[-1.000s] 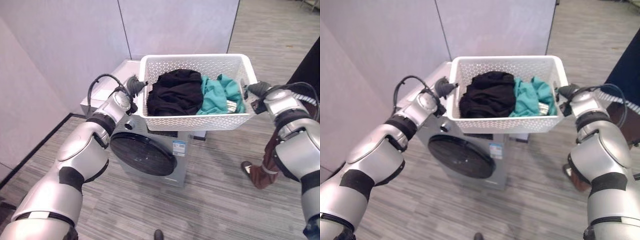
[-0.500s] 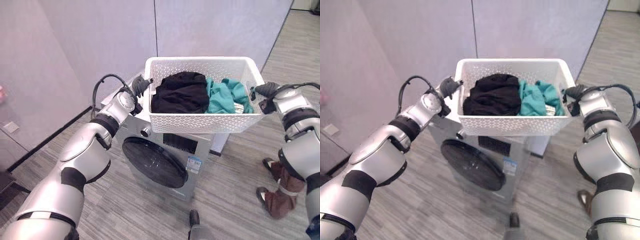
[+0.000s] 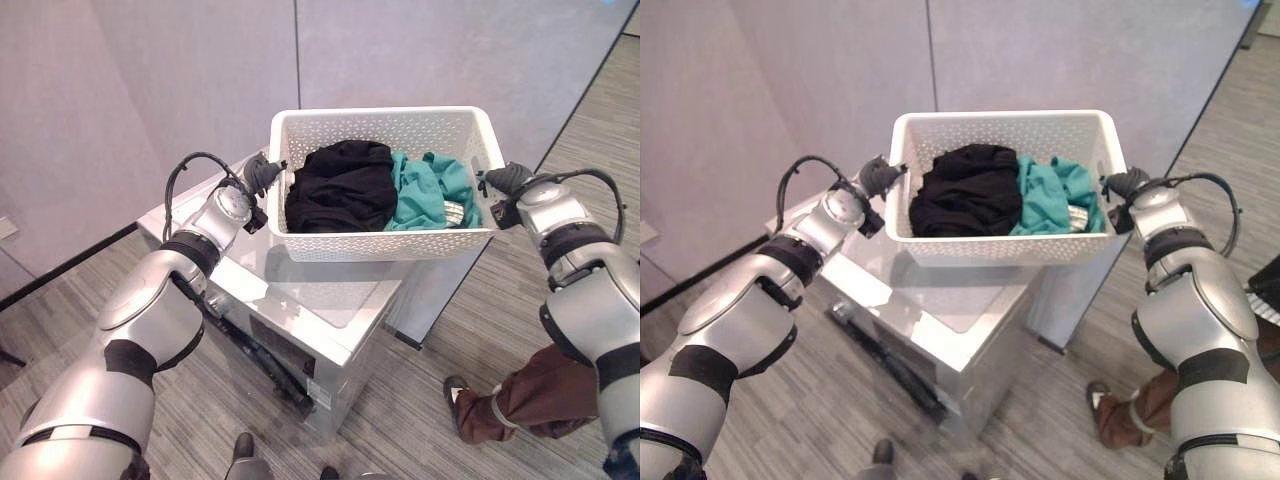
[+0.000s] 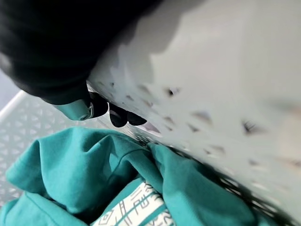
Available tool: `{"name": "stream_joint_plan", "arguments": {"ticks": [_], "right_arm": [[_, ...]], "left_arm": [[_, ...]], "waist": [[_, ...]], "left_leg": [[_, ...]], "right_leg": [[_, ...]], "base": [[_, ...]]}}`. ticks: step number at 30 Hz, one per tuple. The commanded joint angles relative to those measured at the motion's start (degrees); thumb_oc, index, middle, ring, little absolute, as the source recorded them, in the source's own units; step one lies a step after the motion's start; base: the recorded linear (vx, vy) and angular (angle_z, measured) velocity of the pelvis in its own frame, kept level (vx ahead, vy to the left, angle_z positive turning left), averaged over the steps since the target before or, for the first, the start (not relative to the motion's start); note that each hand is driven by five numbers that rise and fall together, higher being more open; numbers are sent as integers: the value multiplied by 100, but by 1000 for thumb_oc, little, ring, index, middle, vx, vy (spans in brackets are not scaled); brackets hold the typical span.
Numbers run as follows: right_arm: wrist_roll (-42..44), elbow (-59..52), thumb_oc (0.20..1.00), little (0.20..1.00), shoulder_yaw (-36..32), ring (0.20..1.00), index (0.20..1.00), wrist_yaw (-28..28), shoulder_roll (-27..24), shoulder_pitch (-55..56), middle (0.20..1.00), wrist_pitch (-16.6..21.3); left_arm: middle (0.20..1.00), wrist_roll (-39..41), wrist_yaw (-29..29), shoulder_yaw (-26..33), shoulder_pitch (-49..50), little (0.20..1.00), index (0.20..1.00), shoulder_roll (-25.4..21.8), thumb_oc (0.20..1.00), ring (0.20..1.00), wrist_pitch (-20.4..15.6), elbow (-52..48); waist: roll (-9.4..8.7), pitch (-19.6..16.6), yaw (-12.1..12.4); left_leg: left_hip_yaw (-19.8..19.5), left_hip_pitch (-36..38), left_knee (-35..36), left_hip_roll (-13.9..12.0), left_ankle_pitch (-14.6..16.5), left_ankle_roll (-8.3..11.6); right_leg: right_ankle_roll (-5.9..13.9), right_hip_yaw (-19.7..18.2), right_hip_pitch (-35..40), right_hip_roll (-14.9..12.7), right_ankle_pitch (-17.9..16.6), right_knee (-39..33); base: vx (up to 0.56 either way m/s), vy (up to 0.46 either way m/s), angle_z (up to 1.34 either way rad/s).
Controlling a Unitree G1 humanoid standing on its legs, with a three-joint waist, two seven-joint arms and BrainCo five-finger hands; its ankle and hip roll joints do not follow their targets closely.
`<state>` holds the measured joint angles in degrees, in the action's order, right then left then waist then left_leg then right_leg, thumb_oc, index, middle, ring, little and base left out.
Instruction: Grab the laundry basket,head to the washer,open it,put in the laundry and shut it.
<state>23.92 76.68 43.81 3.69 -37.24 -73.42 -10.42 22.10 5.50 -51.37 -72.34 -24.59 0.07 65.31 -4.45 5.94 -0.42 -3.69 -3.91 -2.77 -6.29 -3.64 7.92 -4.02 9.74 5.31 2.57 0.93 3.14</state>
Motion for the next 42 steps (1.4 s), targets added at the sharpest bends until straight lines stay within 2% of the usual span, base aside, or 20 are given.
{"name": "stream_joint_plan", "arguments": {"ticks": [1, 15, 18, 23, 24, 25, 26, 30, 31, 32, 42], "right_arm": [[21, -54, 200, 200, 326, 200, 200, -172, -24, -909, 200, 496], [-150, 147, 200, 200, 400, 200, 200, -45, 233, -880, 200, 389], [-227, 394, 200, 200, 547, 200, 200, 90, 325, -1071, 200, 301], [-347, 726, 200, 200, 603, 200, 200, 176, 612, -1402, 200, 233], [-351, 769, 200, 200, 572, 200, 200, 141, 654, -1410, 200, 220], [-367, 777, 200, 200, 558, 200, 200, 151, 644, -1376, 200, 214], [-365, 788, 200, 200, 554, 200, 200, 154, 641, -1377, 200, 210], [-420, 860, 498, 498, 533, 498, 498, 201, 598, -1351, 498, 148], [-436, 886, 890, 890, 521, 890, 890, 214, 577, -1348, 890, 129], [-436, 886, 1000, 1000, 522, 1000, 1000, 214, 577, -1348, 1000, 129], [-384, 948, 1000, 1000, 331, 1000, 1000, 199, 230, -1146, 1000, 81]], "left_arm": [[200, -56, 96, -206, -1225, 200, 200, 778, 200, 200, -538, 68], [200, -476, 196, -400, -1471, 200, 200, 722, 200, 200, -480, 482], [200, -1226, 248, -807, -1979, 200, 200, 576, 200, 200, -291, 988], [200, -1709, 117, -1018, -2105, 200, 200, 602, 200, 200, -172, 1391], [235, -1784, 182, -984, -2136, 235, 235, 658, 235, 235, -128, 1421], [686, -1766, 166, -940, -2138, 686, 686, 647, 686, 686, -126, 1444], [1000, -1766, 169, -934, -2133, 1000, 1000, 653, 1000, 1000, -130, 1457], [1000, -1705, 167, -832, -2114, 1000, 1000, 705, 1000, 1000, -95, 1501], [1000, -1676, 169, -809, -2111, 1000, 1000, 719, 1000, 1000, -96, 1484], [1000, -1676, 169, -809, -2111, 1000, 1000, 719, 1000, 1000, -96, 1483], [1000, -1492, 233, -637, -2016, 1000, 1000, 840, 1000, 1000, -145, 1329]], "waist": [[398, -149, 298], [508, -329, 442], [526, -346, 411], [551, -330, 338], [559, -338, 319], [561, -345, 314], [562, -345, 312], [566, -346, 304], [572, -347, 298], [572, -347, 298], [630, -385, 293]], "left_leg": [[90, 488, 56, -118, 120, -158], [194, 898, 610, -12, 111, -242], [225, 942, 636, -25, 126, -245], [277, 980, 686, -36, 139, -239], [281, 993, 703, -39, 147, -239], [281, 1000, 709, -45, 151, -241], [280, 1003, 714, -43, 154, -242], [262, 1001, 731, -27, 157, -244], [257, 998, 737, -23, 157, -244], [256, 997, 737, -22, 156, -244], [215, 969, 777, 24, 155, -242]], "right_leg": [[993, -408, 190, -833, 115, -279], [1170, -360, 225, -995, -12, -518], [1184, -373, 220, -998, -21, -537], [1206, -387, 181, -1002, -37, -545], [1210, -380, 187, -1003, -35, -571], [1212, -374, 192, -1003, -33, -578], [1214, -371, 199, -1004, -32, -585], [1220, -345, 213, -1002, -42, -613], [1221, -336, 220, -1005, -41, -620], [1221, -334, 221, -1005, -41, -621], [1245, -198, 251, -1050, -77, -700]], "base": [[170, 77, -12], [43, 40, -6], [4, 5, 2], [-2, 3, 1], [0, 0, 0], [0, 0, 0], [0, 0, 0], [0, 0, 0], [0, 0, 0], [0, 0, 0], [1, -2, 1]]}}
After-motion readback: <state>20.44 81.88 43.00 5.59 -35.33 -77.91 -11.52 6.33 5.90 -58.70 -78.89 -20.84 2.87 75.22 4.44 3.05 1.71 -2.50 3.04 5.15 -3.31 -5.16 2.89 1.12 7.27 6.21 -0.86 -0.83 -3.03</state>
